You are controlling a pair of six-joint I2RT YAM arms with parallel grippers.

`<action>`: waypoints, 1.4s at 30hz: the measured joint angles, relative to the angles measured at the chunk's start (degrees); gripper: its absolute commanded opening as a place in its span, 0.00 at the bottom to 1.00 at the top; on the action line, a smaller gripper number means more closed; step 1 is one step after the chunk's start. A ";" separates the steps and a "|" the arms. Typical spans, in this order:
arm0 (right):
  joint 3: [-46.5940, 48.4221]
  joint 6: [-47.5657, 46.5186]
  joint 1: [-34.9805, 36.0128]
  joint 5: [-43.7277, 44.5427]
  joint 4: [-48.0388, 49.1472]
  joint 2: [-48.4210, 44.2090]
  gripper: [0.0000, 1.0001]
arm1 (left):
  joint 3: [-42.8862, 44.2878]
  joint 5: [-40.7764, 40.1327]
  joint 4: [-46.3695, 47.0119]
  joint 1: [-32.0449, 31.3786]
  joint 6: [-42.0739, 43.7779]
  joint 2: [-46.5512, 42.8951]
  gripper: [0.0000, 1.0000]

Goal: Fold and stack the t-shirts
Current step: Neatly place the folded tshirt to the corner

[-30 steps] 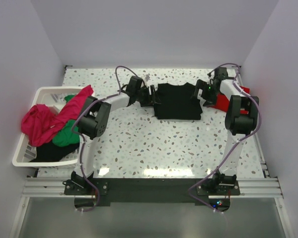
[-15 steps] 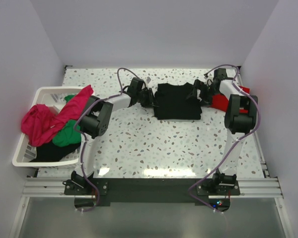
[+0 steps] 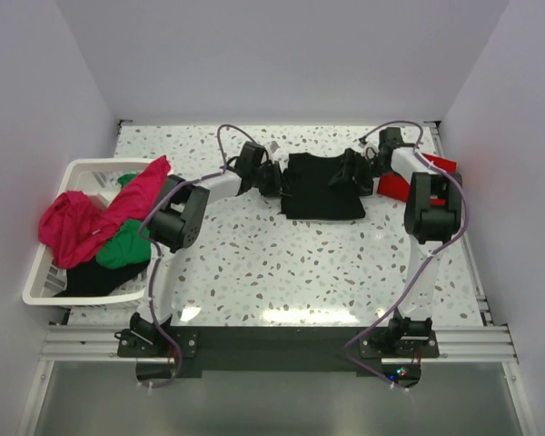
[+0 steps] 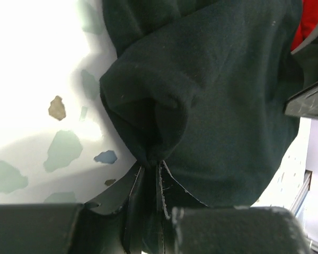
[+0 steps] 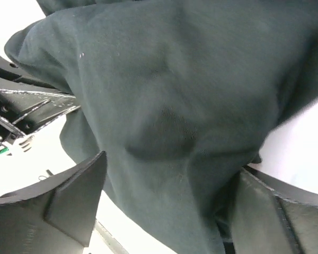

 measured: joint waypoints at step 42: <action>33.94 -6.93 -12.31 23.91 -27.96 5.46 0.00 | -14.80 -2.21 -2.75 -0.55 2.64 -12.92 0.59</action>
